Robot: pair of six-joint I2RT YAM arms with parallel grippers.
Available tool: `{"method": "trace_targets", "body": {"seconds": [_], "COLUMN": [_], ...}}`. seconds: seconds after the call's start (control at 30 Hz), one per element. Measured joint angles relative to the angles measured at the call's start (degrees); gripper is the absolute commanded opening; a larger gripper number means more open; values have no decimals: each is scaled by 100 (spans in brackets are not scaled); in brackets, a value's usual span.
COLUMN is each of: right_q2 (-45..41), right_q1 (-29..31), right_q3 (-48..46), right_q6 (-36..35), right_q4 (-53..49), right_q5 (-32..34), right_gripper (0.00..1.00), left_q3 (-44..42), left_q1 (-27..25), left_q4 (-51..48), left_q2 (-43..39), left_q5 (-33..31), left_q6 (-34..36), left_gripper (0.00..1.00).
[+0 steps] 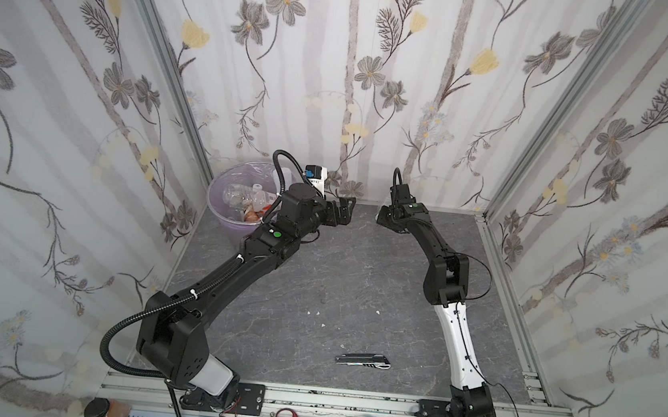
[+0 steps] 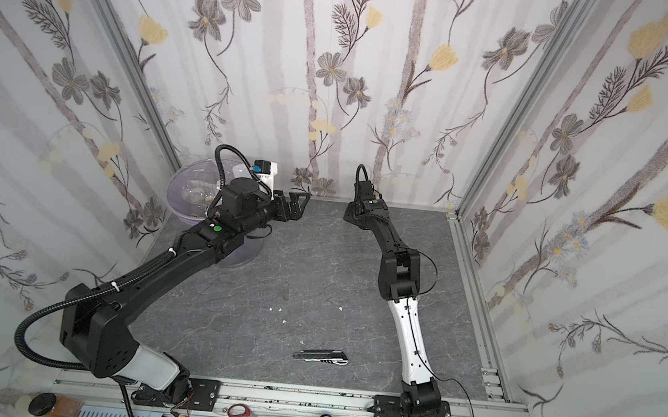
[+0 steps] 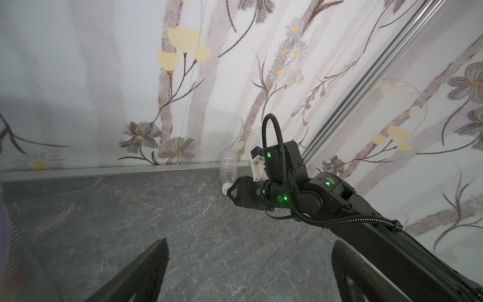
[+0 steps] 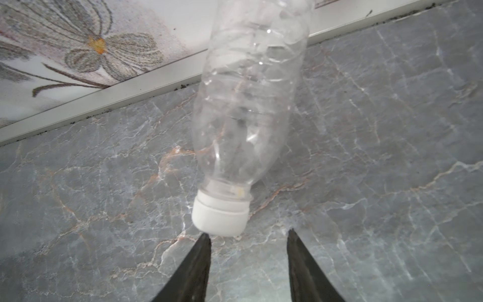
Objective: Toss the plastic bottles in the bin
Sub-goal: 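Position the right gripper around the clear bottle's cap end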
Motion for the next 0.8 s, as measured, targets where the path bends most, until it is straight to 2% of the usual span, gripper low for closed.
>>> {"method": "trace_targets", "body": {"seconds": [0.23, 0.53, 0.7, 0.8], "right_q2": [-15, -251, -638, -509], "right_q1": [-55, -90, -87, -103], "right_q3": [-70, -553, -804, -601], "right_q6": [0, 35, 4, 81], "right_q4": [2, 140, 361, 472], "right_q5": [-109, -619, -614, -590], "right_gripper": [59, 63, 66, 66], "left_q3": [162, 673, 903, 1008], "left_q1": [17, -28, -63, -59], "left_q4": [-2, 33, 39, 37], "left_q2": [426, 1154, 1397, 1497], "left_q5": [138, 367, 439, 439], "left_q6": [-92, -256, -275, -275], "left_gripper": [100, 100, 100, 100]}}
